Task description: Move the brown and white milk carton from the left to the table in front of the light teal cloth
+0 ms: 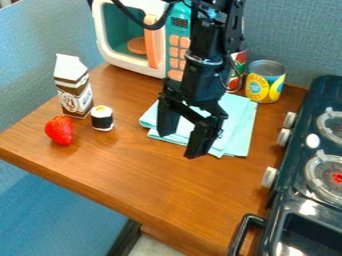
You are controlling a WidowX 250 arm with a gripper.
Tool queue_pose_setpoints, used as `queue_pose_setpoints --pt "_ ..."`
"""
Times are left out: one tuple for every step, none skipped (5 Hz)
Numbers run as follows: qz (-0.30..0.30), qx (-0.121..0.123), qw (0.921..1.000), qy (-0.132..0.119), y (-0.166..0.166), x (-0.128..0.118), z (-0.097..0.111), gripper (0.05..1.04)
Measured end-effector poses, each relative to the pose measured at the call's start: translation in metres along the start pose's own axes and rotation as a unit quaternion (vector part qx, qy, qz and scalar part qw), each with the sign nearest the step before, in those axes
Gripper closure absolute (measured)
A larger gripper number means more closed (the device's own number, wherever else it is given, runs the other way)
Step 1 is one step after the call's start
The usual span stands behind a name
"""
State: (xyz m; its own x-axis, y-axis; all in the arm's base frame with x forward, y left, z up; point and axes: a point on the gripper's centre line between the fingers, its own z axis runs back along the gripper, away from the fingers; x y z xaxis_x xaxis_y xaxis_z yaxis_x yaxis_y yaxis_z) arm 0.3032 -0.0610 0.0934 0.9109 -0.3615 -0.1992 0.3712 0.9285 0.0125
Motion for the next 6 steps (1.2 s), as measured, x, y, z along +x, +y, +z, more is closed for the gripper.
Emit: queue_pose_setpoints --pt "-0.001 -0.003 0.9998 0.02 -0.001 -0.001 -0.012 0.079" --pt "0.017 0.001 0.9997 0.015 0.02 -0.002 -0.008 0.079" --pt "0.045 0.01 0.9989 0.0 0.044 0.001 0.008 0.079" --pt "0.059 0.036 0.9975 -0.017 0.056 -0.003 0.02 0.079" --pt "0.108 0.023 0.9928 -0.045 0.087 -0.02 0.022 0.079" --pt "0.158 0.024 0.9848 -0.067 0.117 -0.039 0.029 0.079"
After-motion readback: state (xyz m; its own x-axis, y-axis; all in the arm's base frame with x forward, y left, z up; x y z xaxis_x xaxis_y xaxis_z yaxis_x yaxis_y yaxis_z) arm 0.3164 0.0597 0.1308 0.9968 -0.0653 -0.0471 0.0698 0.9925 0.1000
